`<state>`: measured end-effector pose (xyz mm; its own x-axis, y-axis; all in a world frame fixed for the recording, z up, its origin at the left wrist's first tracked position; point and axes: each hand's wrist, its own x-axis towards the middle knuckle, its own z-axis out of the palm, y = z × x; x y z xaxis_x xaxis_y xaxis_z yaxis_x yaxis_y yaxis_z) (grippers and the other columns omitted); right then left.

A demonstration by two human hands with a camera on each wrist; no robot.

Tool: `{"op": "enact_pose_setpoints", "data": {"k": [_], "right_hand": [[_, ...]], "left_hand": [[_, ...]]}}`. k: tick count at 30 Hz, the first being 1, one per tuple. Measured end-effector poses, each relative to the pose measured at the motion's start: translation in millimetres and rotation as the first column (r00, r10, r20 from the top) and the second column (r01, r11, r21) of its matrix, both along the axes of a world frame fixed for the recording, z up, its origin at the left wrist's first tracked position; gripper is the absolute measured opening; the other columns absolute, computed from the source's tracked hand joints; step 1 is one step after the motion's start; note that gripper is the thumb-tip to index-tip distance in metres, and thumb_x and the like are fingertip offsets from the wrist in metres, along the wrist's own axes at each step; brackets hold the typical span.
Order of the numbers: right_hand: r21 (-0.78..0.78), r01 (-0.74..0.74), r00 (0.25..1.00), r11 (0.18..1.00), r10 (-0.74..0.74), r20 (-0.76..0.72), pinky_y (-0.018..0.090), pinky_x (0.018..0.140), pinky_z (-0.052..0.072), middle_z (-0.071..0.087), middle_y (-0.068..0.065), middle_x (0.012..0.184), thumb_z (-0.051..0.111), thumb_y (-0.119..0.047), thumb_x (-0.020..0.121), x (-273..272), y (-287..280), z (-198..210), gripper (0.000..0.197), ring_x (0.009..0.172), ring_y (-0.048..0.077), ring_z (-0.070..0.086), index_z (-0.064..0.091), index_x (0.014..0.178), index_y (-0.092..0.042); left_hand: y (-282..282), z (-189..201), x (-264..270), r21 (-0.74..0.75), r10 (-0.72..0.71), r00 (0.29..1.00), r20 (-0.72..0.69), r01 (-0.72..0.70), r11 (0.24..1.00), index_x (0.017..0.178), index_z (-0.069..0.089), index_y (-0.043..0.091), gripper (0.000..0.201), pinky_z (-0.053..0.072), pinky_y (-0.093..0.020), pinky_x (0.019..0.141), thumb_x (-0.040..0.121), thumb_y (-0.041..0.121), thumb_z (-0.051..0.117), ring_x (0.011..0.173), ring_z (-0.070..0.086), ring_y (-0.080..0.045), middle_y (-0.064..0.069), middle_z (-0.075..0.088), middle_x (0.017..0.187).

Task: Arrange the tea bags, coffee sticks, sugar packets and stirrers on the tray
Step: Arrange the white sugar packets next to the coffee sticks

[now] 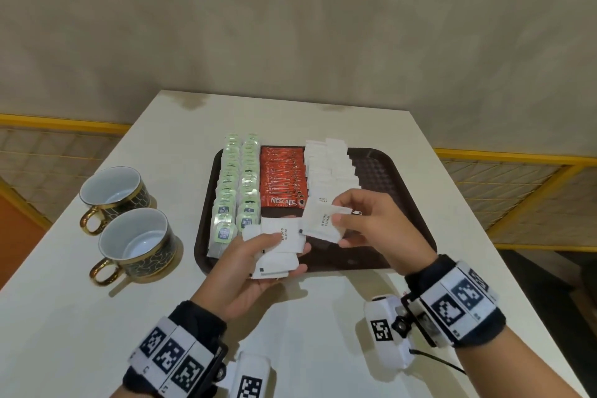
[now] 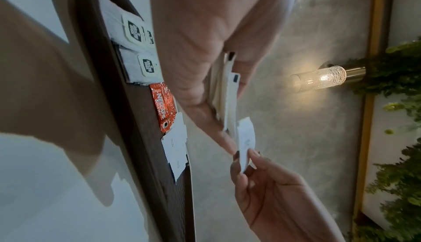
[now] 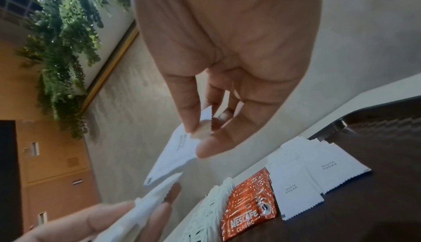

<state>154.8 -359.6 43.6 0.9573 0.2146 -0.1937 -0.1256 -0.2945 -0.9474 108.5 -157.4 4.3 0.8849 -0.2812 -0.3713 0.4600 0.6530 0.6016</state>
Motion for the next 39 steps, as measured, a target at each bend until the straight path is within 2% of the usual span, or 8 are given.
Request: {"op": "enact_pose_setpoints", "data": {"k": [6, 9, 12, 16, 22, 27, 33, 39], "right_hand": [[-0.038, -0.151, 0.988, 0.988, 0.152, 0.038, 0.014, 0.057, 0.043, 0.069, 0.002, 0.088, 0.050, 0.010, 0.088, -12, -1, 10, 0.026, 0.073, 0.002, 0.061, 0.068, 0.085, -0.009], [-0.078, -0.221, 0.969, 0.972, 0.228, 0.090, 0.028, 0.071, 0.051, 0.065, 0.009, 0.095, 0.045, 0.013, 0.087, -16, 3, 5, 0.029, 0.087, 0.016, 0.063, 0.065, 0.096, -0.007], [-0.148, -0.253, 0.953, 0.956, 0.273, 0.130, 0.039, 0.065, 0.057, 0.065, 0.007, 0.105, 0.043, 0.008, 0.093, -21, 7, -2, 0.029, 0.088, 0.025, 0.066, 0.061, 0.102, -0.013], [-0.050, -0.257, 0.956, 0.965, 0.262, 0.131, 0.030, 0.055, 0.056, 0.063, 0.008, 0.110, 0.053, 0.011, 0.089, -25, 12, -3, 0.032, 0.091, 0.022, 0.069, 0.058, 0.108, -0.014], [-0.112, -0.110, 0.980, 0.988, 0.127, 0.155, 0.037, 0.058, 0.060, 0.061, 0.014, 0.102, 0.067, 0.005, 0.080, -26, 19, -19, 0.039, 0.070, 0.037, 0.058, 0.057, 0.105, -0.024], [-0.053, 0.082, 0.990, 0.995, -0.075, 0.115, 0.035, 0.064, 0.060, 0.065, 0.010, 0.100, 0.078, -0.002, 0.076, -31, 24, -25, 0.038, 0.071, 0.024, 0.068, 0.058, 0.107, -0.015], [0.225, 0.176, 0.968, 0.958, -0.126, -0.218, 0.023, 0.058, 0.051, 0.074, 0.015, 0.096, 0.070, -0.001, 0.084, -28, 18, -26, 0.013, 0.077, 0.025, 0.066, 0.068, 0.096, 0.001], [-0.229, 0.076, 0.997, 0.970, -0.066, 0.049, 0.023, 0.062, 0.058, 0.071, 0.003, 0.094, 0.064, -0.004, 0.091, 49, -10, 0, 0.009, 0.080, 0.012, 0.068, 0.069, 0.097, -0.008]], "left_hand": [[2, -2, -3, 0.235, 0.029, 0.997, 0.075, -0.046, 0.971, 0.114, 0.063, 0.012, 0.030, 0.062, -0.042, 0.067, 0.087, -0.001, 0.062, 0.090, 0.073, -0.025, -0.011, 0.075, 0.105], [1, -5, -5, 0.327, 0.034, 0.994, 0.104, -0.067, 0.943, 0.115, 0.064, 0.013, 0.033, 0.060, -0.035, 0.062, 0.085, 0.000, 0.067, 0.093, 0.073, -0.026, -0.011, 0.074, 0.108], [-2, -6, -8, 0.284, 0.059, 0.993, 0.103, -0.086, 0.955, 0.116, 0.061, 0.013, 0.034, 0.060, -0.035, 0.063, 0.086, -0.001, 0.065, 0.097, 0.072, -0.027, -0.011, 0.073, 0.110], [-10, -7, -13, 0.133, 0.066, 0.995, 0.074, -0.075, 0.988, 0.117, 0.059, 0.012, 0.036, 0.061, -0.035, 0.066, 0.082, 0.005, 0.062, 0.103, 0.070, -0.030, -0.015, 0.072, 0.113], [-18, -8, -18, 0.063, 0.054, 0.998, 0.019, -0.055, 0.996, 0.114, 0.063, 0.018, 0.027, 0.062, -0.039, 0.067, 0.097, 0.035, 0.050, 0.092, 0.073, -0.027, -0.013, 0.074, 0.108], [-19, -14, -18, 0.136, 0.072, 0.993, 0.090, -0.084, 0.987, 0.120, 0.060, 0.014, 0.029, 0.060, -0.036, 0.068, 0.092, 0.009, 0.060, 0.098, 0.071, -0.027, -0.013, 0.072, 0.113], [-25, -15, -12, 0.184, 0.032, 0.991, 0.126, -0.055, 0.981, 0.117, 0.060, 0.014, 0.025, 0.061, -0.033, 0.068, 0.093, 0.013, 0.060, 0.094, 0.071, -0.026, -0.011, 0.072, 0.113], [-10, -20, -11, 0.260, 0.133, 0.986, 0.102, -0.156, 0.953, 0.107, 0.063, 0.017, 0.015, 0.057, -0.029, 0.058, 0.093, 0.013, 0.061, 0.094, 0.073, -0.025, -0.008, 0.069, 0.099]]}}
